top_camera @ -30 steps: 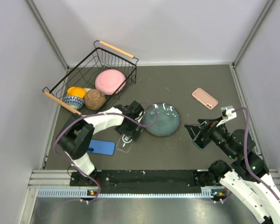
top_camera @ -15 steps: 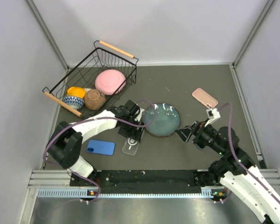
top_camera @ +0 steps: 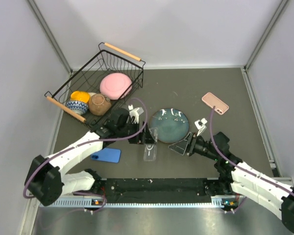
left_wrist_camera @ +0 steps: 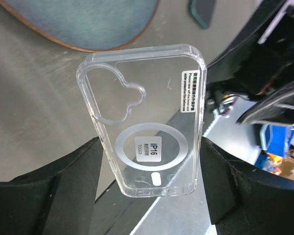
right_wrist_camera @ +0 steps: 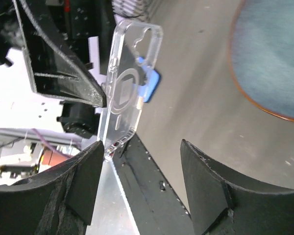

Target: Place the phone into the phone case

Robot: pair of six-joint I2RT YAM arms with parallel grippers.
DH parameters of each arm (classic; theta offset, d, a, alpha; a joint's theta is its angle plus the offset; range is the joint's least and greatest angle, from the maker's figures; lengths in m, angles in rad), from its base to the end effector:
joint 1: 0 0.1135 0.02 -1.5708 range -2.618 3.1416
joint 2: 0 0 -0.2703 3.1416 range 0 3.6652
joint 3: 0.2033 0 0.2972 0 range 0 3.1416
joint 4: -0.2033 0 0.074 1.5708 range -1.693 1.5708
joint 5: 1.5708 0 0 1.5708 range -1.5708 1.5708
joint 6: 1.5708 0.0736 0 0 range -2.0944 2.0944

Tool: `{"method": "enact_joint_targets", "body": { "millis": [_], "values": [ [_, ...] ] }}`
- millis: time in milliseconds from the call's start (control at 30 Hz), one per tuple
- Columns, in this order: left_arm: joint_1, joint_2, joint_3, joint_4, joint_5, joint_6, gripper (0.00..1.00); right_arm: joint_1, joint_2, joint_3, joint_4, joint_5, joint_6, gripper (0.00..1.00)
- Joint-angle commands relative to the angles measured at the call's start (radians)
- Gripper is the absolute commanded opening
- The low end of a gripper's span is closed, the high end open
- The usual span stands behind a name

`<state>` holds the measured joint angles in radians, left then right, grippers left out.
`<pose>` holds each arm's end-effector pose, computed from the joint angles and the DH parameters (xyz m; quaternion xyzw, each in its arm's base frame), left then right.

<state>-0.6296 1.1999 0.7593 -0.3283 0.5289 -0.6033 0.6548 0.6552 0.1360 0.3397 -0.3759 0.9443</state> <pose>0.2285 -0.2124 0.1999 0.1137 0.8873 -0.4142 0.1683 0.1647 0.1605 0.1604 -0.0097 0.7635 0.5514 0.3360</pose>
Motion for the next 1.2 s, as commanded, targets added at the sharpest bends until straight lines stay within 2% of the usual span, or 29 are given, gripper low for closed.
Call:
{"method": "enact_joint_targets", "body": {
  "millis": [0, 200, 333, 500, 533, 667, 700, 733, 767, 800, 833, 900, 967, 1033, 1067, 1100, 1167],
  "values": [
    [0.004, -0.091, -0.06, 0.236, 0.085, -0.139, 0.5, 0.107, 0.081, 0.031, 0.316, -0.008, -0.002, 0.64],
    [0.002, -0.155, -0.12, 0.362, 0.097, -0.204, 0.5, 0.218, 0.248, 0.1, 0.39, 0.02, -0.022, 0.65],
    [0.004, -0.166, -0.133, 0.371, 0.079, -0.204, 0.49, 0.269, 0.323, 0.123, 0.487, 0.025, -0.004, 0.6],
    [0.004, -0.169, -0.156, 0.408, 0.079, -0.205, 0.49, 0.279, 0.382, 0.137, 0.513, 0.045, 0.025, 0.5],
    [0.004, -0.169, -0.158, 0.411, 0.08, -0.207, 0.49, 0.279, 0.385, 0.143, 0.51, 0.048, 0.027, 0.43],
    [0.004, -0.169, -0.158, 0.417, 0.071, -0.207, 0.49, 0.279, 0.408, 0.166, 0.473, 0.054, 0.034, 0.24],
    [0.004, -0.172, -0.156, 0.414, 0.063, -0.199, 0.49, 0.279, 0.408, 0.166, 0.473, 0.054, 0.039, 0.09],
    [0.002, -0.177, -0.153, 0.391, 0.043, -0.193, 0.5, 0.279, 0.408, 0.163, 0.473, 0.058, 0.042, 0.0],
    [0.002, -0.186, -0.143, 0.368, 0.024, -0.188, 0.55, 0.279, 0.405, 0.162, 0.469, 0.064, 0.044, 0.0],
    [0.004, -0.192, -0.135, 0.341, 0.001, -0.176, 0.64, 0.279, 0.4, 0.163, 0.449, 0.069, 0.042, 0.0],
    [0.004, -0.203, -0.124, 0.254, -0.065, -0.171, 0.82, 0.278, 0.391, 0.177, 0.408, 0.071, 0.033, 0.0],
    [0.004, -0.22, -0.091, 0.18, -0.139, -0.155, 0.87, 0.281, 0.393, 0.21, 0.296, 0.065, -0.015, 0.0],
    [0.002, -0.243, -0.059, 0.062, -0.277, -0.159, 0.91, 0.281, 0.397, 0.235, 0.218, 0.072, -0.057, 0.0],
    [0.005, -0.26, -0.037, -0.02, -0.38, -0.187, 0.95, 0.284, 0.402, 0.287, 0.072, 0.091, -0.096, 0.0],
    [0.008, -0.266, -0.011, -0.11, -0.461, -0.2, 0.98, 0.286, 0.408, 0.309, 0.005, 0.127, -0.139, 0.0],
    [0.019, -0.27, -0.002, -0.141, -0.49, -0.219, 0.99, 0.287, 0.412, 0.367, -0.127, 0.146, -0.168, 0.0],
    [0.033, -0.284, 0.027, -0.239, -0.583, -0.246, 0.99, 0.289, 0.428, 0.43, -0.264, 0.204, -0.27, 0.0]
  ]
}}
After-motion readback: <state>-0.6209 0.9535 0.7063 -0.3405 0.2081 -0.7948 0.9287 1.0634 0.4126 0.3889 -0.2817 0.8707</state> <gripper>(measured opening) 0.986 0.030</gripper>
